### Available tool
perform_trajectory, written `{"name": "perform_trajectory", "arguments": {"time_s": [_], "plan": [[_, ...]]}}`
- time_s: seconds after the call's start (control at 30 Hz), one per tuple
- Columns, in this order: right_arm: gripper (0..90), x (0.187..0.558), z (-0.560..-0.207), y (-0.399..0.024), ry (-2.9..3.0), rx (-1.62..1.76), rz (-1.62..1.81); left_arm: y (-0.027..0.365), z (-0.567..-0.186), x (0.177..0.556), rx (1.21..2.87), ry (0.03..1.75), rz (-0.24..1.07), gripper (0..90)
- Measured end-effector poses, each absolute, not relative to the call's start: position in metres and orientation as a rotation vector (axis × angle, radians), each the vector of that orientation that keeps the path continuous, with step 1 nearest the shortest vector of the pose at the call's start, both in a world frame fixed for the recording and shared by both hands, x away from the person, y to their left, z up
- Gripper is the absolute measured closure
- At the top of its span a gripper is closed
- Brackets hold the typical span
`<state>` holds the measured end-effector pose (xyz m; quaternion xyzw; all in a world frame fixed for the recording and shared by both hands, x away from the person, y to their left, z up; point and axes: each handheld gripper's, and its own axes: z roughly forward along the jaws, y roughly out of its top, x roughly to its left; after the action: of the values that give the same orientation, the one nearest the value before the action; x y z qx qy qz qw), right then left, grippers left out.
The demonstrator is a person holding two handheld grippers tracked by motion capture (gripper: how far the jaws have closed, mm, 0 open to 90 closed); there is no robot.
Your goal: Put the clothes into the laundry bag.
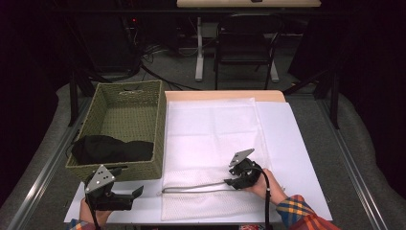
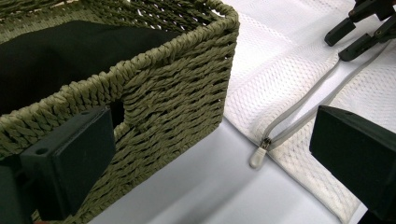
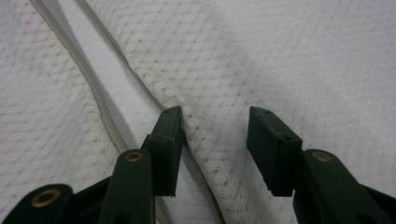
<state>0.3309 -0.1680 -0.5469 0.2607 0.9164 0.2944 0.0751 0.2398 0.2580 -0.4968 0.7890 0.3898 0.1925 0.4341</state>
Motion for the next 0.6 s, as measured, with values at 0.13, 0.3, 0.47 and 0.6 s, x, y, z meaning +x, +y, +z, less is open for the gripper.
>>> {"name": "perform_trajectory", "arguments": {"time_s": [0.13, 0.3, 0.47, 0.6], "plan": [[59.8, 0.3314, -0.5471, -0.1693, 2.735, 0.813, 0.893, 0.2586, -0.4966, 0.2399, 1.963, 0.966, 0.477, 0.1], [62.1, 0.3313, -0.5471, -0.1693, 2.722, 0.820, 0.888, 0.2580, -0.4973, 0.2412, 1.966, 0.969, 0.471, 0.1], [69.2, 0.3316, -0.5472, -0.1697, 2.700, 0.843, 0.890, 0.2567, -0.4972, 0.2412, 1.971, 0.969, 0.472, 0.1], [72.1, 0.3306, -0.5475, -0.1699, 2.689, 0.851, 0.893, 0.2585, -0.4975, 0.2415, 1.978, 0.977, 0.474, 0.2]]}}
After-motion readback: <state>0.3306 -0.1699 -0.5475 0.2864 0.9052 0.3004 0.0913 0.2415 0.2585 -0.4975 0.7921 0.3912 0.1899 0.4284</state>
